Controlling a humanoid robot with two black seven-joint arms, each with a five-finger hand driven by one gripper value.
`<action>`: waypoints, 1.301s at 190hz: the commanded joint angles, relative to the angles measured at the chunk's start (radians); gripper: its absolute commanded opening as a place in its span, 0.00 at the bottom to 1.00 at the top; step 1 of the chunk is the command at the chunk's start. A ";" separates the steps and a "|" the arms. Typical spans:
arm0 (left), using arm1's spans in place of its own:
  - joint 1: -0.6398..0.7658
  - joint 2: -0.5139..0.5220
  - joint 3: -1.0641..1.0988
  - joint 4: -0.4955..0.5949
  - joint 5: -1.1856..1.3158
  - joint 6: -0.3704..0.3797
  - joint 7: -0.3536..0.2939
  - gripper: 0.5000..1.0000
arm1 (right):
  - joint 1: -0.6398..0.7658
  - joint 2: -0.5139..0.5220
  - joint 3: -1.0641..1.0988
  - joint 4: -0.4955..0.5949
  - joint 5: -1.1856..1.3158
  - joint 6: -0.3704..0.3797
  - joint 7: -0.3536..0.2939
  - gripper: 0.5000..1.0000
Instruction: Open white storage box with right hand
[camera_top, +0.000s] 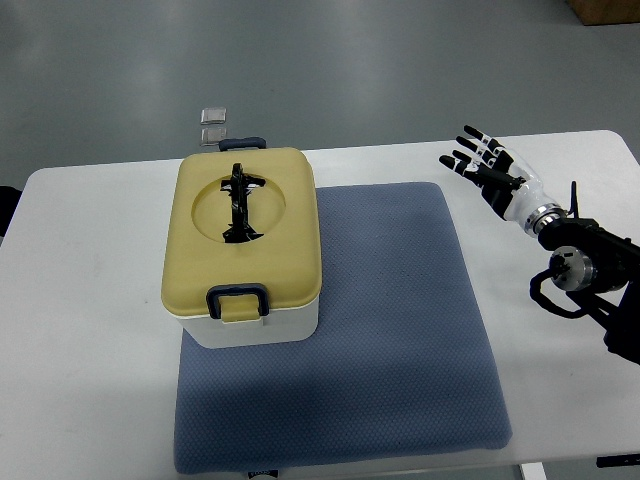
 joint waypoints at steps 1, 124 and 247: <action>0.000 0.000 0.000 -0.001 0.000 0.001 0.000 1.00 | 0.001 0.000 0.002 0.000 0.001 0.000 0.000 0.85; 0.000 0.000 -0.002 0.002 0.000 0.001 0.000 1.00 | -0.002 0.000 0.015 -0.006 0.001 -0.001 0.092 0.85; 0.000 0.000 -0.002 0.000 0.000 0.001 0.000 1.00 | 0.000 -0.003 0.012 -0.022 0.001 0.006 0.118 0.85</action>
